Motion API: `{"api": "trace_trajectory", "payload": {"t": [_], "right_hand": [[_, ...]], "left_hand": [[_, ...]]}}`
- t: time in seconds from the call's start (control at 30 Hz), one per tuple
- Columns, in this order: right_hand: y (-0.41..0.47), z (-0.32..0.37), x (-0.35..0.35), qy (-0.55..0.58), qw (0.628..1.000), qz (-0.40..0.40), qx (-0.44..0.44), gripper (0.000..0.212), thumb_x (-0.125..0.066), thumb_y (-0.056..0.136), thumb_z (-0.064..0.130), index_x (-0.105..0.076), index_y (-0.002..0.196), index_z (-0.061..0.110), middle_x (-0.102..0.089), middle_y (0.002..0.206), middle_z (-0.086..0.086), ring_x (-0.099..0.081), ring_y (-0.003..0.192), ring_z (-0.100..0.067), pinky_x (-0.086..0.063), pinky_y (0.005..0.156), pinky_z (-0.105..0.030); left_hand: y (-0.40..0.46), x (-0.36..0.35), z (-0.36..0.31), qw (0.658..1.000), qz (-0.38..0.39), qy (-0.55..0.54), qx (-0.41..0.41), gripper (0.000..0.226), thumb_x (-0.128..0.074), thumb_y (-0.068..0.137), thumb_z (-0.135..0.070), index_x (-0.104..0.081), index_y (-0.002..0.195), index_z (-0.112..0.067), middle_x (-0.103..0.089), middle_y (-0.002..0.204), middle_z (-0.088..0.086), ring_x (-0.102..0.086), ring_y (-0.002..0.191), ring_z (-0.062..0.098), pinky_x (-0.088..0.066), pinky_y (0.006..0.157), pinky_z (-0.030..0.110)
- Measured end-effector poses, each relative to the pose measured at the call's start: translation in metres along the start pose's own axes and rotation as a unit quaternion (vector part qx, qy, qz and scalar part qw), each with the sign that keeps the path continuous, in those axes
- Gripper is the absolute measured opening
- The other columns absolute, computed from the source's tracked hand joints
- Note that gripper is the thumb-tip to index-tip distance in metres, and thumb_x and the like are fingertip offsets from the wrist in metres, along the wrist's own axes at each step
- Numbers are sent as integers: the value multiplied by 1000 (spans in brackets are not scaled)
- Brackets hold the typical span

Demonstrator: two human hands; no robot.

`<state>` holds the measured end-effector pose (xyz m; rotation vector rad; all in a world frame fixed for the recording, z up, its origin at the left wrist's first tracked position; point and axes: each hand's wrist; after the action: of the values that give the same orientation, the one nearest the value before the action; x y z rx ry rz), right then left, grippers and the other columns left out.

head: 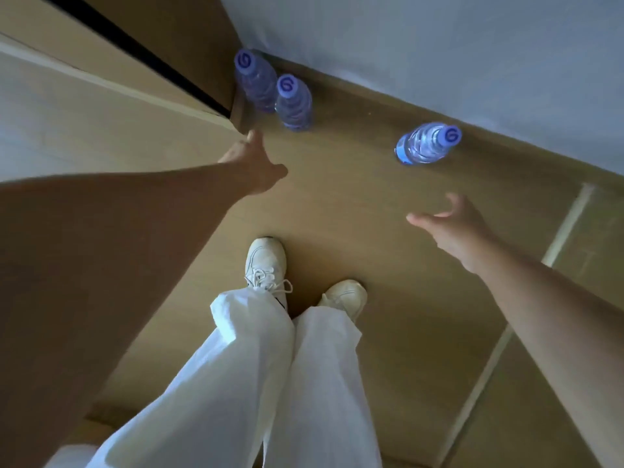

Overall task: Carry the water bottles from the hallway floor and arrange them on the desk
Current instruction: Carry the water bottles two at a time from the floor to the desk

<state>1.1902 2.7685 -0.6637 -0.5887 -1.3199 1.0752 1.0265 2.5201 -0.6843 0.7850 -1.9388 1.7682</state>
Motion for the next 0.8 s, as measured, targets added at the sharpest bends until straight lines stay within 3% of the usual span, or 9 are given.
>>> {"api": "trace_trajectory", "payload": {"t": [0.13,0.23,0.3,0.4,0.47,0.57,0.7,0.8], "right_hand": [[64,12,-21,64,997,-39,19,98,-77,71,41,-18,147,22,-40,143,-3,-47,124,-24,-41,104,-43],[101,26,-29,158,981,-91,66,62,-78,72,28,-44,124,29,-54,119,10,-53,110,-13,-45,100,-44],[118,32,-33,214,969,-99,72,47,-78,73,24,-48,107,32,-56,105,15,-54,101,-9,-45,100,-42],[141,34,-36,241,961,-119,62,59,-78,72,27,-48,123,26,-54,118,7,-54,112,-12,-45,101,-33],[149,35,-37,255,949,-170,70,61,-80,68,29,-50,122,23,-54,112,8,-55,108,-11,-45,98,-26],[151,36,-43,243,937,-235,85,57,-82,64,31,-53,113,24,-56,105,9,-56,98,-8,-45,96,-25],[134,39,-58,227,925,-283,113,54,-83,64,27,-59,110,15,-55,93,9,-53,85,-6,-40,76,-12],[113,39,-63,189,939,-266,109,51,-83,65,26,-61,109,14,-54,92,7,-52,83,-7,-33,69,-8]], "left_hand": [[64,-13,-4,995,-43,-87,-35,89,-68,81,-40,-13,149,-21,-39,143,12,-43,126,33,-41,99,41],[97,-21,-9,986,-66,-136,-71,93,-72,77,-37,-13,148,-26,-40,140,12,-45,124,32,-41,101,42],[111,-26,-11,975,-70,-190,-91,94,-76,73,-38,-18,146,-27,-42,139,9,-47,123,28,-41,102,41],[127,-31,-15,959,-88,-248,-105,92,-80,67,-41,-29,141,-23,-50,132,-1,-50,119,20,-44,99,35],[133,-35,-19,945,-103,-290,-111,82,-81,66,-37,-38,132,-16,-55,122,-1,-54,114,19,-46,97,35],[133,-40,-25,918,-126,-363,-97,72,-81,67,-30,-46,127,-12,-59,120,5,-57,111,20,-48,95,36],[115,-42,-22,942,-164,-272,-108,68,-80,69,-33,-46,128,-22,-57,106,-7,-53,97,12,-44,79,28],[90,-37,-17,950,-138,-250,-130,65,-79,70,-34,-48,125,-21,-61,108,-4,-58,99,18,-48,85,35]]}}
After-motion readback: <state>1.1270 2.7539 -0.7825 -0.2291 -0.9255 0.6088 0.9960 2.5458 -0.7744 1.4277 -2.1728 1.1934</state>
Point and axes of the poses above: each hand's wrist, its own y-axis towards the middle knuckle, its own x-axis out of the back of the hand, z = x × y
